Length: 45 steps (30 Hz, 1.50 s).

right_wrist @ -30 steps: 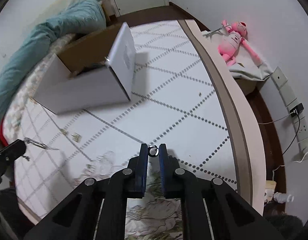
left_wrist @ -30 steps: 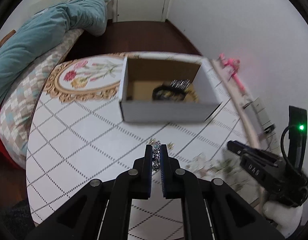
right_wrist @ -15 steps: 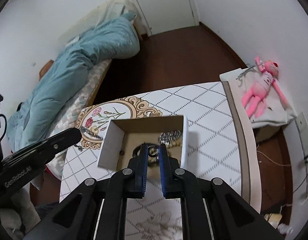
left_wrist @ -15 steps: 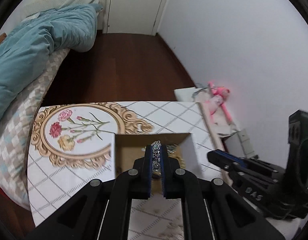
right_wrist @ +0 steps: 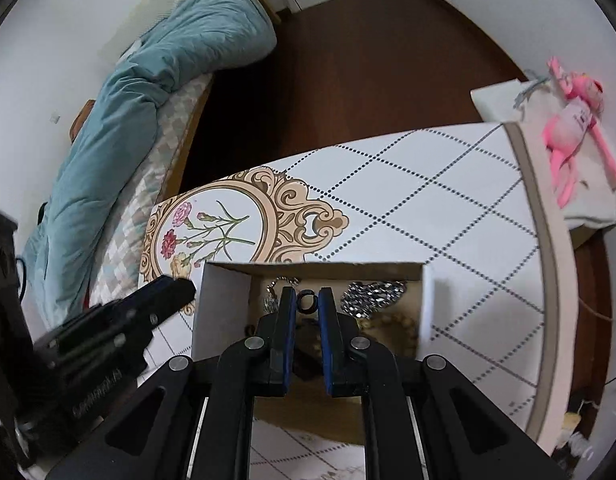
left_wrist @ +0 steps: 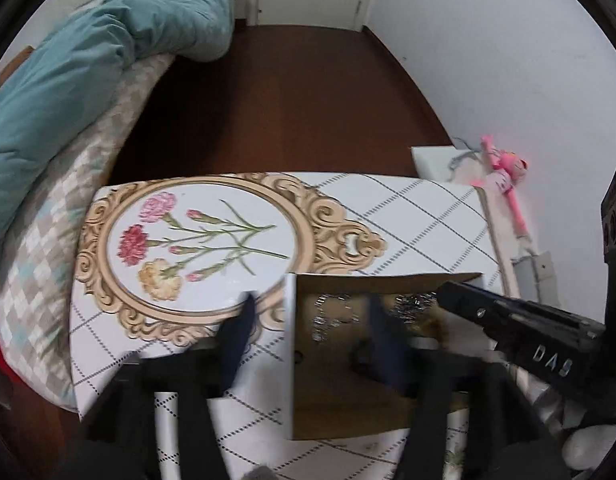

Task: Organize jewelry
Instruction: 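Open the left tool over the box while the right tool releases the ring inside, then lift both open tools up away from the box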

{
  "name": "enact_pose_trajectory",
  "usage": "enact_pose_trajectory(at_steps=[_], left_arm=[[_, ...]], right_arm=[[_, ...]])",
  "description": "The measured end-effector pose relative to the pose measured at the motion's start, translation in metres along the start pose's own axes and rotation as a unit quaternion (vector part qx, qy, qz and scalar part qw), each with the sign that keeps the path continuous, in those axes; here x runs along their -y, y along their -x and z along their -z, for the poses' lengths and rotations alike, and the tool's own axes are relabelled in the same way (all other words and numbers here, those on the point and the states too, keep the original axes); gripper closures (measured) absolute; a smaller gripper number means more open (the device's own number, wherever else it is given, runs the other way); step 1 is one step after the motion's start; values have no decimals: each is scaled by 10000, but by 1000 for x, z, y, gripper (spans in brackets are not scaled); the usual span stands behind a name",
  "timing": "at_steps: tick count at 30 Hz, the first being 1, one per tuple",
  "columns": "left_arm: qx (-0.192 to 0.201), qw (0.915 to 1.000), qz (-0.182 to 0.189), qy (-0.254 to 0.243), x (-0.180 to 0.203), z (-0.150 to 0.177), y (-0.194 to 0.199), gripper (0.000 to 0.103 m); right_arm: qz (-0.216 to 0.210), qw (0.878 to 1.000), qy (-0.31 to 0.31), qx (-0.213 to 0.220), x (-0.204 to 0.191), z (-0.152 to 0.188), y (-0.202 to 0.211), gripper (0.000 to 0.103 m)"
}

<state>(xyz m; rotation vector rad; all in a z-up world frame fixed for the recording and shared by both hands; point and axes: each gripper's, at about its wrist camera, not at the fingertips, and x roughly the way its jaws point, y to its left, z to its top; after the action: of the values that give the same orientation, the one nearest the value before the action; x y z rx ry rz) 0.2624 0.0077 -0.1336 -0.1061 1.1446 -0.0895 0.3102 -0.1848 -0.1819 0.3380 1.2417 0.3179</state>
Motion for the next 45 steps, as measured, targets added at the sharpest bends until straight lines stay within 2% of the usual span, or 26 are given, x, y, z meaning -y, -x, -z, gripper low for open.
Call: enact_pose_trajectory(at_steps=[3, 6, 11, 14, 16, 18, 23, 25, 30, 45], left_arm=[[73, 9997, -239, -19, -5, 2, 1, 33], [156, 9991, -389, 33, -12, 6, 4, 15], [393, 9975, -588, 30, -18, 17, 9, 1], [514, 9962, -697, 21, -19, 25, 13, 0], [575, 9956, -742, 19, -19, 32, 15, 0], [598, 9952, -770, 10, -18, 39, 18, 0], [660, 9950, -748, 83, -15, 60, 26, 0], [686, 9947, -763, 90, -12, 68, 30, 0], [770, 9943, -733, 48, -6, 80, 47, 0], [1555, 9860, -598, -26, 17, 105, 139, 0]], right_arm=[[27, 10000, -57, 61, 1, -3, -1, 72], [163, 9997, -2, 192, 0, 0, 6, 72], [823, 9945, 300, 579, -2, 18, 27, 71], [1282, 9876, 465, 785, -3, 30, 37, 52], [1643, 9805, 600, 894, -4, 40, 43, 22], [1877, 9752, 670, 963, -3, 50, 47, 7], [2128, 9687, 787, 1010, -2, 73, 53, 5], [2239, 9652, 823, 1070, -3, 83, 57, 0], [2289, 9620, 799, 1258, -7, 100, 74, 0], [2331, 9474, 671, 2089, -27, 151, 156, 0]])
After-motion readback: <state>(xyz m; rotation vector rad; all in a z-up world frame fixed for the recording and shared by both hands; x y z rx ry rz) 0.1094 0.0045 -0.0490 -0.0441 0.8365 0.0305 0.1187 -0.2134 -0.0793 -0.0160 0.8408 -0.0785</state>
